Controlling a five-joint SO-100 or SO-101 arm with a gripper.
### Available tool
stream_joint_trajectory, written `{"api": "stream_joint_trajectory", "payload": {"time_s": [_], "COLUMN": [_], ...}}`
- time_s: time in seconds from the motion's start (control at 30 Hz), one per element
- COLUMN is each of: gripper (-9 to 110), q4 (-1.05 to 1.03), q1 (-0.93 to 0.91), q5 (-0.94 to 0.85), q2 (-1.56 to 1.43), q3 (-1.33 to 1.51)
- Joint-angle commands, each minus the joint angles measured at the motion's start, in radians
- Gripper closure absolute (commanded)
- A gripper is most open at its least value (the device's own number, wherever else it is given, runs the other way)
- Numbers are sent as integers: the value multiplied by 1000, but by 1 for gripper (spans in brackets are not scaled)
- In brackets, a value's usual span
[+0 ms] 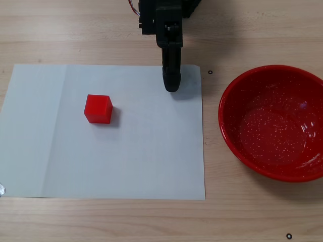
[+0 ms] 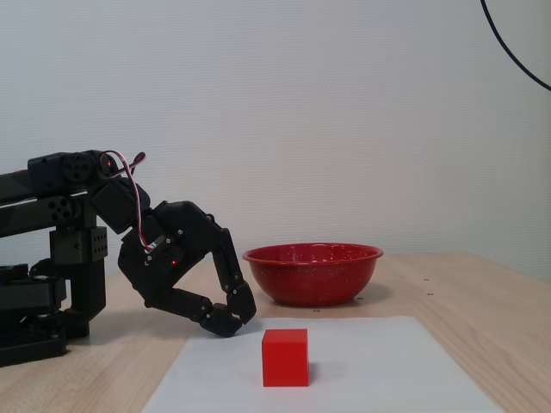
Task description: Grasp the red cube and put it in the red bowl.
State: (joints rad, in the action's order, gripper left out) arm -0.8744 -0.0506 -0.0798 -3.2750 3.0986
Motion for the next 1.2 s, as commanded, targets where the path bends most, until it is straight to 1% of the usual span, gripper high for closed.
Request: {"api": "stream_joint_trajectory", "payload": {"time_s": [0.0,0.73,0.87,1.17], "gripper": [101,101,101,101], "q4": [-17,-17,-9,-29], "q1": [-12,-12,-8,6], "q5": [52,51,81,114], "q2": [0,0,2,112], "q3": [5,5,5,-160]}}
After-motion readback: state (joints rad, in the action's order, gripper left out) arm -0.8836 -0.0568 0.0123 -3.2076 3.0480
